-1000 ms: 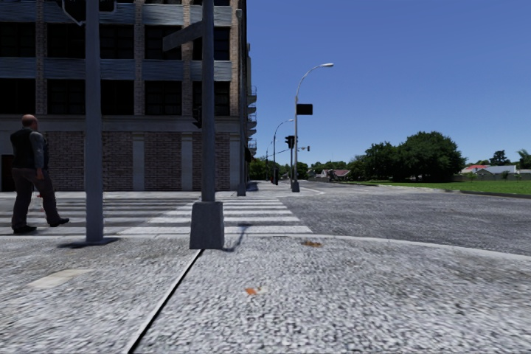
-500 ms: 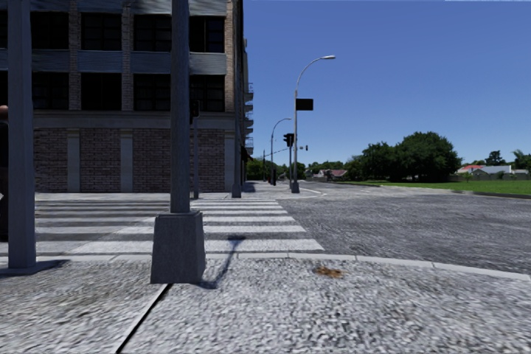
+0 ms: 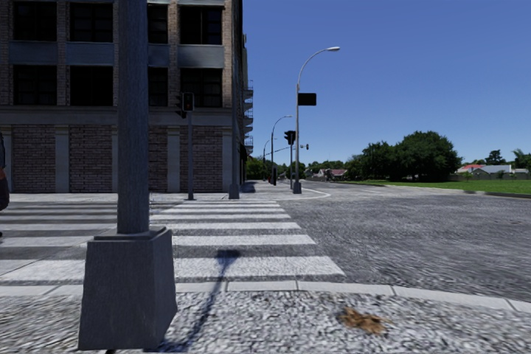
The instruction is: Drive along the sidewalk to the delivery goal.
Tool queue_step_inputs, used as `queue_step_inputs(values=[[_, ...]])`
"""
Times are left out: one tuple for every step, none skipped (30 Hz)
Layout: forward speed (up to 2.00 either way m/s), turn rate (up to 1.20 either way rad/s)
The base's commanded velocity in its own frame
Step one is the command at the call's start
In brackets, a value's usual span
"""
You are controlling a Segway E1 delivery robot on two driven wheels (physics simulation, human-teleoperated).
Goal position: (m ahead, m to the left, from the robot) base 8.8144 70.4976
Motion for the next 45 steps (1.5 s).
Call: queue_step_inputs(values=[[0.84, 0.0], [0.84, 0.0], [0.84, 0.0], [0.84, 0.0], [0.85, 0.0], [0.85, 0.0], [0.85, 0.0], [0.86, 0.0], [0.87, 0.0], [0.9, 0.0], [0.9, 0.0], [0.92, 0.0], [0.94, 0.0], [0.94, 0.0], [1.01, 0.0], [1.03, 0.0], [1.04, 0.0], [1.04, 0.0], [1.04, 0.0], [1.04, 0.0], [1.04, 0.0], [1.04, 0.0], [1.04, 0.0], [1.04, 0.0], [1.08, 0.0], [1.08, 0.0], [1.08, 0.0], [1.08, 0.0], [1.09, 0.0], [1.09, 0.0], [1.09, 0.0], [1.09, 0.0], [1.09, 0.0], [1.09, 0.0], [1.09, 0.0], [1.09, 0.0], [1.09, 0.0], [1.09, 0.0], [1.09, 0.0], [1.09, 0.0], [1.09, 0.0], [1.09, 0.0], [1.09, 0.0], [1.09, 0.0], [1.09, 0.0]])
